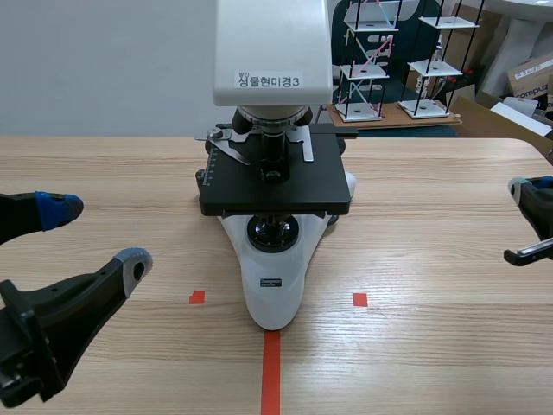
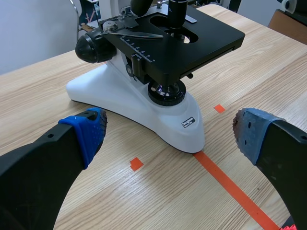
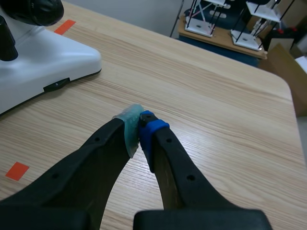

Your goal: Point at the fine focus knob

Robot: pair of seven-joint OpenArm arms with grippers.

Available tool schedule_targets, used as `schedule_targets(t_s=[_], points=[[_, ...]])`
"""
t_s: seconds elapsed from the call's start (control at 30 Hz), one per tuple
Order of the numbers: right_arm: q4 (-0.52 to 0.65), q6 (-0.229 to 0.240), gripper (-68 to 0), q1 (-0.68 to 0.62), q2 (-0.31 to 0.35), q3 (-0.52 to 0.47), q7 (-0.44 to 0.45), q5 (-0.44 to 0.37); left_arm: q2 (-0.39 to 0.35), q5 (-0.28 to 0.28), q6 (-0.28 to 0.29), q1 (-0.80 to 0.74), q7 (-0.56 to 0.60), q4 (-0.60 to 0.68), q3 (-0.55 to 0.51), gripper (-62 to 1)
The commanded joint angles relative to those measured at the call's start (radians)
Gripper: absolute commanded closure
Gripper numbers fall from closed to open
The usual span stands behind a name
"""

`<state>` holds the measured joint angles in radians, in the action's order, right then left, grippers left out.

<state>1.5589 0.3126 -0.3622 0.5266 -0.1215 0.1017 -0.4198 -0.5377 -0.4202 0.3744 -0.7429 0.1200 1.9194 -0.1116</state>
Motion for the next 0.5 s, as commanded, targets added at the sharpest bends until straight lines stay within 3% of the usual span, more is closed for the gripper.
schedule_targets(t_s=[0.0, 0.3, 0.47], points=[[-0.029, 0.013, -0.2, 0.058, 0.011, 0.006, 0.014, 0.000, 0.003, -0.006, 0.002, -0.007, 0.013, 0.006, -0.008, -55.3], [-0.317, 0.175, -0.2, 0.335, 0.010, 0.114, 0.154, 0.127, 0.003, -0.006, 0.002, -0.007, 0.013, 0.006, -0.008, -55.3], [-0.412, 0.208, -0.2, 0.455, -0.004, 0.185, 0.216, 0.216, 0.003, -0.006, 0.002, -0.007, 0.013, 0.006, -0.008, -55.3]])
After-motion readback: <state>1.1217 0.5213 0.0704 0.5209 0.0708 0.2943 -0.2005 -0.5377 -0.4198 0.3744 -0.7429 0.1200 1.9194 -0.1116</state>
